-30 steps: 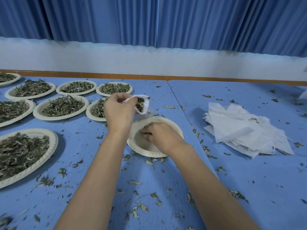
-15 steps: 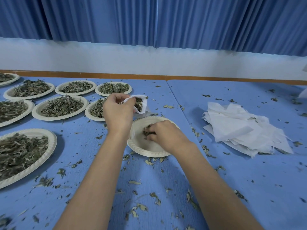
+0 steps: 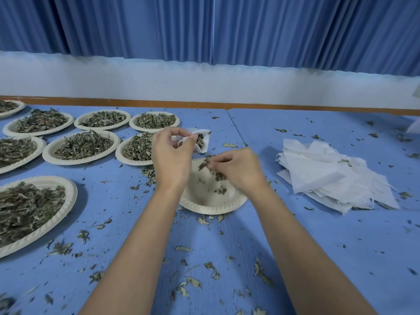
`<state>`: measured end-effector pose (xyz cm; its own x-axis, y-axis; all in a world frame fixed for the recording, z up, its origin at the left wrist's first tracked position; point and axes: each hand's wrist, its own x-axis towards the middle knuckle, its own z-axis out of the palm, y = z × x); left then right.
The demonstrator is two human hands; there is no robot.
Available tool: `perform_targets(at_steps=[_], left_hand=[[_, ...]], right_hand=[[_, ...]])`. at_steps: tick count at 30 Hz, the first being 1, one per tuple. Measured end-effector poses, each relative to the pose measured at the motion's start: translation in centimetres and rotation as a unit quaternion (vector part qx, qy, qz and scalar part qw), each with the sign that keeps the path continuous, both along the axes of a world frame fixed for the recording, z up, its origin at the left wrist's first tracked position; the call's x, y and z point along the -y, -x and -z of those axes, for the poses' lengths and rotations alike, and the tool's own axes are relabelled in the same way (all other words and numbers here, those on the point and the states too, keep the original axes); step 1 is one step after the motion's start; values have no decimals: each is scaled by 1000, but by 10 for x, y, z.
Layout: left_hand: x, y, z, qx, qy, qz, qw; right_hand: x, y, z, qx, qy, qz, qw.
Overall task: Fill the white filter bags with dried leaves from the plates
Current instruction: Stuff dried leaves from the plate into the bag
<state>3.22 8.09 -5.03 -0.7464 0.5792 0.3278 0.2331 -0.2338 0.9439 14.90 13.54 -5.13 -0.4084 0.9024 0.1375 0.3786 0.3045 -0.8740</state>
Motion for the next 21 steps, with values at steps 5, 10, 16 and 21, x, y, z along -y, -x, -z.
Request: perform_targets(at_steps=[5,10,16,21], left_hand=[[0,-4,16,-40,25,13,999],[-3,-8,22,-28,41,51,997],[-3,-12,21,-15,50,115,992],[-4,-15,19,-12,58,175,983]], right_hand=[[-6,-14,-11,-132,169,-37,976],[-7,-11,-8,-143,162,-22,976],[-11,-5,2,-127,108,57,984],[-14,-2,7,-139,98,97,981]])
